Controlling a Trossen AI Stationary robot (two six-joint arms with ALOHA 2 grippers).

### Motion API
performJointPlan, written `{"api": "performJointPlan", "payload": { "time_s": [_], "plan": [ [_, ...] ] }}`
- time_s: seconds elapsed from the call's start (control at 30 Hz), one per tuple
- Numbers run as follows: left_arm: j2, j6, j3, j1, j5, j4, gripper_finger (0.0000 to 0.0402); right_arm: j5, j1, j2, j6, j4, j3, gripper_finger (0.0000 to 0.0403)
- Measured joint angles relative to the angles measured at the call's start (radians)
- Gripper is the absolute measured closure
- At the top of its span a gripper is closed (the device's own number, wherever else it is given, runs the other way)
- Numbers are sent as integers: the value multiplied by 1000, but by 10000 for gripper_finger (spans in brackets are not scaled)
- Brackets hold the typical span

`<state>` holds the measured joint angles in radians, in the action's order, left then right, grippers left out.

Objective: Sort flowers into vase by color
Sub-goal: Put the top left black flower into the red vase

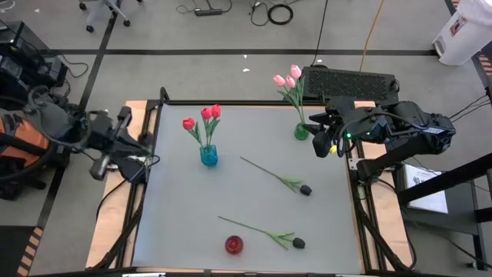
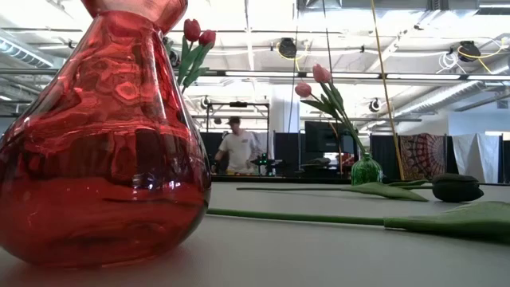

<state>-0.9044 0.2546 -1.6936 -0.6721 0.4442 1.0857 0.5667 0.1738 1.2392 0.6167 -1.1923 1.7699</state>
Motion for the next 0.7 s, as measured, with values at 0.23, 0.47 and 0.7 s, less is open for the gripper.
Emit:
{"api": "performJointPlan", "payload": {
  "time_s": [0.23,0.47,0.7],
  "plan": [
    [92,-57,0,-11,16,24,399,0,0,0,0,0,0,245],
    [236,-151,0,-11,36,26,399,0,0,0,0,0,0,245],
    [412,-158,102,-11,46,12,399,0,0,0,0,-1,0,245]
  ]
}}
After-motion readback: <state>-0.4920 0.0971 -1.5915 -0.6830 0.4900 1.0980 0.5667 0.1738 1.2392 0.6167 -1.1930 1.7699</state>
